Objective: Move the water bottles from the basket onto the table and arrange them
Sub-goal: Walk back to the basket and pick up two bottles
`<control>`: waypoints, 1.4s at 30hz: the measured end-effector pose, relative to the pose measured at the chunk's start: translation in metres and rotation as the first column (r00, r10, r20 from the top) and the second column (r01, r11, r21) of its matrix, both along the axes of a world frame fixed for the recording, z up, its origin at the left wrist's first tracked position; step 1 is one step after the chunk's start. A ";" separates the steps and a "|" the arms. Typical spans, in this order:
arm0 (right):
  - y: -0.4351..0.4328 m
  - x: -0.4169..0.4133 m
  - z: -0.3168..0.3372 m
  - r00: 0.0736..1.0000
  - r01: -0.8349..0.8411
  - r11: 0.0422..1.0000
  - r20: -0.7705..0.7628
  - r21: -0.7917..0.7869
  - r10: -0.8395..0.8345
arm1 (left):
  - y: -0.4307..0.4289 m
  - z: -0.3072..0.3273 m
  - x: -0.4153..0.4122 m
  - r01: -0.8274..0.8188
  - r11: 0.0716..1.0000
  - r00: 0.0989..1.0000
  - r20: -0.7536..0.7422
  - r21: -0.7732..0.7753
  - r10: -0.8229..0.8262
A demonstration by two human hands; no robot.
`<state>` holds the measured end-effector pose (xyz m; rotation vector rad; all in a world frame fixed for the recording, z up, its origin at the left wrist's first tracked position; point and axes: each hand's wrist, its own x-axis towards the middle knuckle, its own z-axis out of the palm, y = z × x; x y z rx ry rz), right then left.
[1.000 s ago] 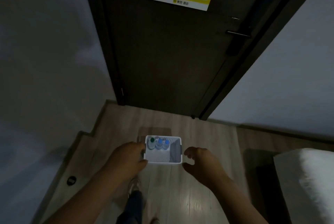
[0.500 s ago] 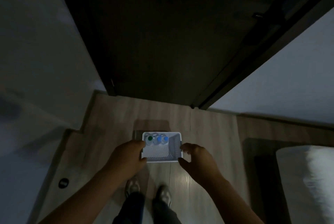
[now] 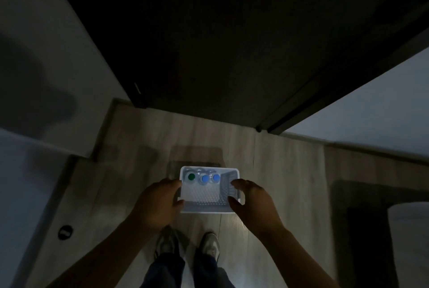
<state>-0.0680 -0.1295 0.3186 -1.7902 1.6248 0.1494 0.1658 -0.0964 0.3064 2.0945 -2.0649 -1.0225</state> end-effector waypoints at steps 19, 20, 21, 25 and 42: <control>-0.042 0.011 -0.352 0.989 0.023 0.996 0.145 -0.085 -0.010 | -0.047 -0.362 -0.001 -0.085 0.991 0.992 -0.103 -0.104 0.074; -0.043 0.010 -0.368 0.988 0.018 0.994 0.157 -0.108 -0.001 | -0.047 -0.379 -0.003 -0.125 0.987 0.985 -0.135 -0.106 0.110; -0.044 0.010 -0.382 0.985 0.013 0.992 0.175 -0.128 0.009 | -0.048 -0.395 -0.005 -0.121 0.986 0.984 -0.145 -0.118 0.104; -0.049 0.005 -0.426 0.956 -0.002 0.979 0.286 -0.203 0.061 | -0.054 -0.444 -0.004 -0.028 0.956 0.994 -0.110 -0.292 -0.004; -0.046 0.012 -0.513 0.887 0.018 0.880 0.413 -0.474 0.205 | -0.050 -0.511 0.013 -0.007 0.862 0.984 -0.157 -0.507 -0.084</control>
